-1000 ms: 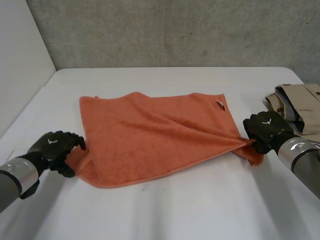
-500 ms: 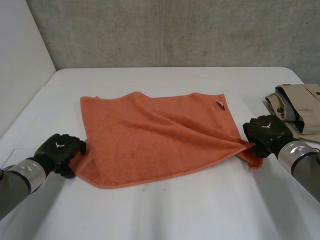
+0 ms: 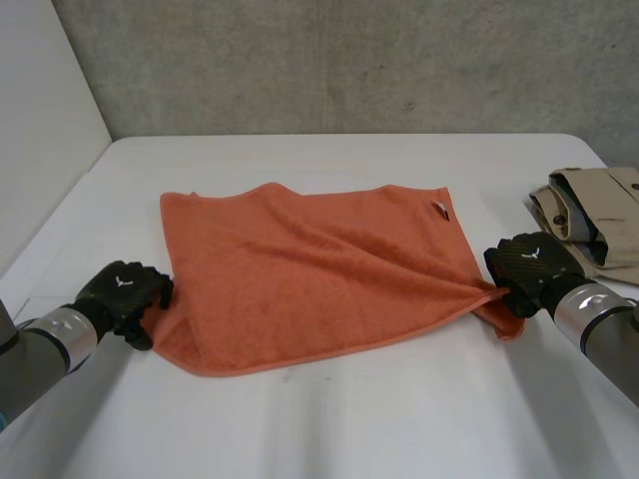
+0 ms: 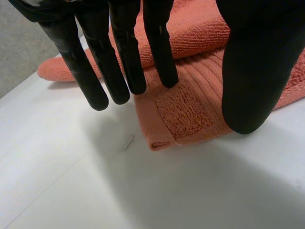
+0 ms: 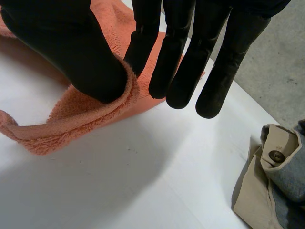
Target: Fold the laundry.
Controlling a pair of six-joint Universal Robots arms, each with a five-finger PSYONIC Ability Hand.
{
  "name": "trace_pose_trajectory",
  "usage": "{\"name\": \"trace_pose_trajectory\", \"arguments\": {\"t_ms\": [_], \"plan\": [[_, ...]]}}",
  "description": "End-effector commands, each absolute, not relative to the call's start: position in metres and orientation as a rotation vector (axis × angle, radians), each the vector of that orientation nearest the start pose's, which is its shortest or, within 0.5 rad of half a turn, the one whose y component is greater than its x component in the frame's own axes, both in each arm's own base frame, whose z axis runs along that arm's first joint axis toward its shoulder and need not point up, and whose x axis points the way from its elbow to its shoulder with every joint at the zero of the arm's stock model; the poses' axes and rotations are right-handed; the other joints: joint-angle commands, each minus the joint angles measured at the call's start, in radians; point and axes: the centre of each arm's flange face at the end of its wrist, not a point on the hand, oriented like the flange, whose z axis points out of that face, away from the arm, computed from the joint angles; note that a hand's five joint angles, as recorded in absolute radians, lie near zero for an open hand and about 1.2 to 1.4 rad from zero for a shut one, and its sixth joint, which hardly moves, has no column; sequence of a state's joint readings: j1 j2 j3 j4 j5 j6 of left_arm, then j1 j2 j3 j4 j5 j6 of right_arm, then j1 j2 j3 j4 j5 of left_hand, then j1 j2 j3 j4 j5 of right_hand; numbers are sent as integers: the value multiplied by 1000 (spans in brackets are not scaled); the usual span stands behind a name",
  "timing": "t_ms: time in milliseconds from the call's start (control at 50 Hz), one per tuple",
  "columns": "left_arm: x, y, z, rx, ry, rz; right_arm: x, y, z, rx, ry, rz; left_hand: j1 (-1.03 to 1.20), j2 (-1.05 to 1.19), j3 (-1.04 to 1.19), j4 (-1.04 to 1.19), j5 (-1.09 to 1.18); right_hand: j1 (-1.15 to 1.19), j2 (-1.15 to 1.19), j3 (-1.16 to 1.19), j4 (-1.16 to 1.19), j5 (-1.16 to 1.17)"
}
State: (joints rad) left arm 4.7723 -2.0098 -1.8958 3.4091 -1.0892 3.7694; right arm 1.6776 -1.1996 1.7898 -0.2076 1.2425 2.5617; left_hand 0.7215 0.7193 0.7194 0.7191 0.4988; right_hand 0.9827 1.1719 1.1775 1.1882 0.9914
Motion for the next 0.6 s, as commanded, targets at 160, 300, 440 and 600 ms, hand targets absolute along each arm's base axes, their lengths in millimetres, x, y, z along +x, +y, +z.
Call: {"name": "trace_pose_trajectory", "arguments": {"t_ms": [160,300,440,600], "plan": [[-165,-301,114,1165,2424,-1740,193,-295,148,-1133,2321,-1781,185,187,187,187,233,414,224,219,208,230],[-171,-302,113,1191,2415,-1750,193,-295,148,-1133,2321,-1781,170,172,172,173,218,414,224,219,208,230],[-171,-307,114,1191,2406,-1760,193,-294,147,-1137,2322,-1775,255,257,257,257,303,414,224,219,208,230],[-170,-310,121,1159,2372,-1763,193,-295,148,-1138,2320,-1782,675,677,677,677,723,414,224,219,208,230]]}}
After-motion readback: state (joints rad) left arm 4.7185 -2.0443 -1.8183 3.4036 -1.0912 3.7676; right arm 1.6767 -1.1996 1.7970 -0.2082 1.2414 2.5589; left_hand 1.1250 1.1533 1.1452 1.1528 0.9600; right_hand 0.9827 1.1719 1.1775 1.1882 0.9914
